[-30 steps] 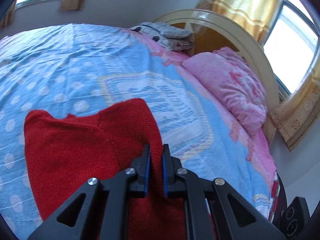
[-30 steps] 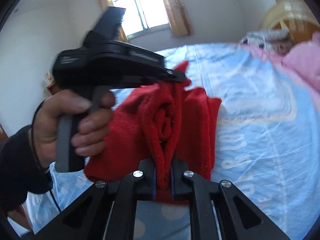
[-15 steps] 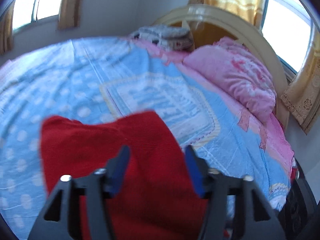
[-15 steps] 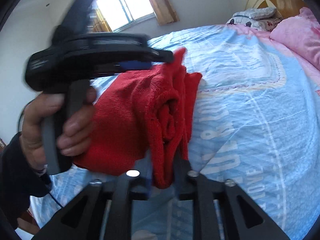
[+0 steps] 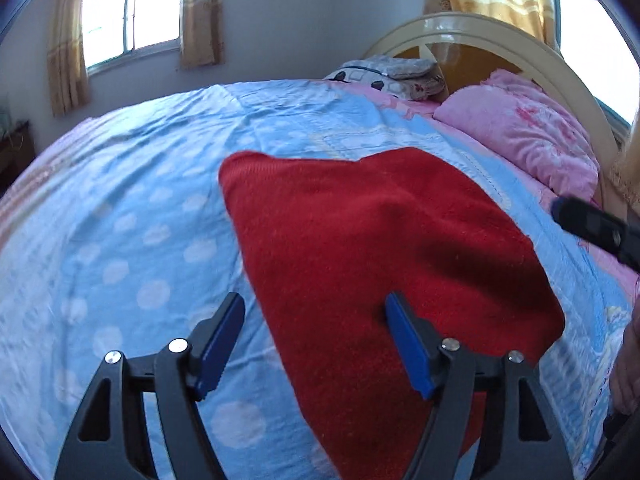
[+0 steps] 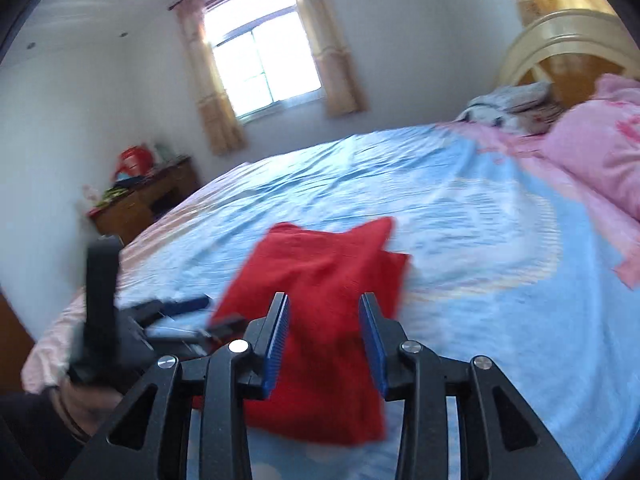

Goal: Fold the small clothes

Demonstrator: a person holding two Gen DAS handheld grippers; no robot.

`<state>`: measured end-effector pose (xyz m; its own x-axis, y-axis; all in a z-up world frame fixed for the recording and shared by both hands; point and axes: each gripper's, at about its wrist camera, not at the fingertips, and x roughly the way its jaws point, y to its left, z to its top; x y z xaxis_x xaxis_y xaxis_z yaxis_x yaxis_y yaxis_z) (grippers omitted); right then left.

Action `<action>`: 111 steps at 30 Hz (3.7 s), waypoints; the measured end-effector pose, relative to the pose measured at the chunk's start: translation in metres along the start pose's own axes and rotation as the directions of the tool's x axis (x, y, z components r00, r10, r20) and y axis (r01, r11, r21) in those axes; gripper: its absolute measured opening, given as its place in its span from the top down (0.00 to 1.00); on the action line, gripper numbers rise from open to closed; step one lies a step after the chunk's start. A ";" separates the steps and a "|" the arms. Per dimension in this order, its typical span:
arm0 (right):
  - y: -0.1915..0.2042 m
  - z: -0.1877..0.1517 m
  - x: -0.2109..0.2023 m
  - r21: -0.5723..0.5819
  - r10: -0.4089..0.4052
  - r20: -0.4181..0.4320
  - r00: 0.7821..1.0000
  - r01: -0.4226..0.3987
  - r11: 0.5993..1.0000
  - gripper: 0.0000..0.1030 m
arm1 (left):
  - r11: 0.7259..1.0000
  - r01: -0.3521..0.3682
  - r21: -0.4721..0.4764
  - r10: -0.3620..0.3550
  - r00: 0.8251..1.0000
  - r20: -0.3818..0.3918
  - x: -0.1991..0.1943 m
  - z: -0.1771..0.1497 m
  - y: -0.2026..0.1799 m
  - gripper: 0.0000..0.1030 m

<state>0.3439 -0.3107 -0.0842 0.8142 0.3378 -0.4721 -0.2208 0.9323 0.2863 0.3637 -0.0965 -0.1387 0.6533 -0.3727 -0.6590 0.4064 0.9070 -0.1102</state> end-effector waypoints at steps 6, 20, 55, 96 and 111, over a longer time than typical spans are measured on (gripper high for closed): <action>-0.017 0.008 0.072 -0.021 -0.139 -0.225 0.964 0.137 0.990 0.64 | 0.998 0.032 -0.046 -0.031 0.999 0.018 -0.006 -0.006 0.004 0.19; 0.045 0.027 0.086 -0.193 -0.109 -0.174 0.979 0.075 0.978 0.52 | 0.979 0.094 -0.181 -0.090 0.996 0.029 -0.011 -0.019 0.026 0.02; 0.004 -0.019 0.045 -0.158 -0.013 -0.179 0.984 -0.016 0.987 0.51 | 0.967 0.134 -0.219 -0.143 0.990 -0.022 0.000 -0.023 0.029 0.00; -0.101 0.029 0.166 0.355 0.225 -0.281 0.933 -0.117 0.927 0.70 | 0.926 0.311 -0.216 -0.329 0.943 -0.053 0.010 -0.013 0.016 0.43; -0.055 0.020 0.096 0.320 0.227 -0.143 0.963 -0.172 0.932 0.73 | 0.974 0.214 -0.079 -0.218 0.975 -0.048 -0.052 -0.029 -0.001 0.61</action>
<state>0.4449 -0.3325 -0.1282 0.6575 0.5553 -0.5092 -0.1735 0.7693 0.6149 0.3112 -0.0729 -0.1260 0.5178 -0.5515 -0.6540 0.4845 0.8191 -0.3070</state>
